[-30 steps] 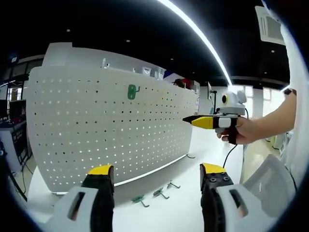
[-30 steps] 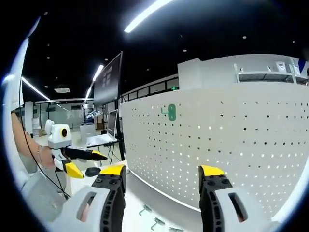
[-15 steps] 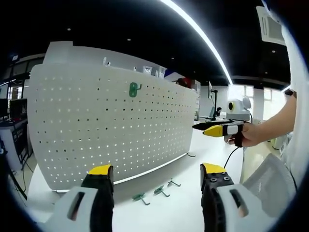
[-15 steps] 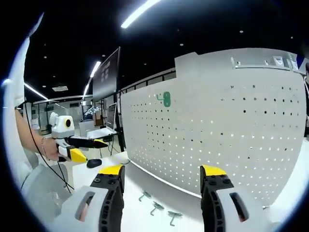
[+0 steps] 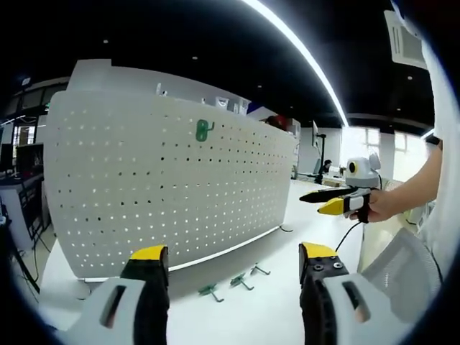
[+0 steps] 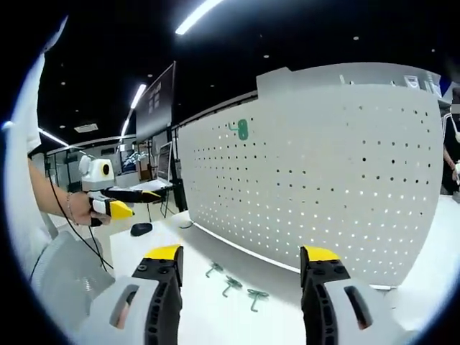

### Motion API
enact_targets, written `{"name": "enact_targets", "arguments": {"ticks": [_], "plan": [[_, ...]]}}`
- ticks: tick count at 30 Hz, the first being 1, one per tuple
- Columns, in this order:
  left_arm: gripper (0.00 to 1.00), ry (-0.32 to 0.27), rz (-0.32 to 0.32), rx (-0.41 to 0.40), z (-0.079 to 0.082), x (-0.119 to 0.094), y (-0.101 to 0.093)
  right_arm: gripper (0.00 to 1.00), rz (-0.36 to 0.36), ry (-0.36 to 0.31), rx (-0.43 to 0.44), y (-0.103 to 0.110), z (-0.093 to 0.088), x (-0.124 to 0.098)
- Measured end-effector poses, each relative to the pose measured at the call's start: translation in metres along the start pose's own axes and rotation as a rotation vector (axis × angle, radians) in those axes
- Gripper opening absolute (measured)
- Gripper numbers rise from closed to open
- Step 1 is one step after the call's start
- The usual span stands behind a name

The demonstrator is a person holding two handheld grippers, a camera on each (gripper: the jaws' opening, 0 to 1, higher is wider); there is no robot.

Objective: Insert the hook assembly into the mounting plate slot until the hook locks in place.

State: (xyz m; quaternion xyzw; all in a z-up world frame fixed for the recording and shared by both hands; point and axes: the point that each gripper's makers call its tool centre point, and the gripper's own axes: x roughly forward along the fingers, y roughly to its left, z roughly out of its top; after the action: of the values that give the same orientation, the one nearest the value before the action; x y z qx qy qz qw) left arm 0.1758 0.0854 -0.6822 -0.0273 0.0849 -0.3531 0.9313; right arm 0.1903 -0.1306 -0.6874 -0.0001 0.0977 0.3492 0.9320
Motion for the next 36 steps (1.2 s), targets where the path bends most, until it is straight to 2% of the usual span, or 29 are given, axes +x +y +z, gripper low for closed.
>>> {"name": "enact_targets", "arguments": {"ticks": [18, 36], "plan": [[0.75, 0.045, 0.008, -0.011, -0.019, -0.009, 0.005, 0.67, -0.027, 0.037, 0.05, -0.005, -0.026, -0.025], [0.75, 0.097, 0.016, -0.026, -0.043, -0.027, 0.006, 0.68, -0.048, 0.111, 0.058, -0.002, -0.057, -0.053]]}}
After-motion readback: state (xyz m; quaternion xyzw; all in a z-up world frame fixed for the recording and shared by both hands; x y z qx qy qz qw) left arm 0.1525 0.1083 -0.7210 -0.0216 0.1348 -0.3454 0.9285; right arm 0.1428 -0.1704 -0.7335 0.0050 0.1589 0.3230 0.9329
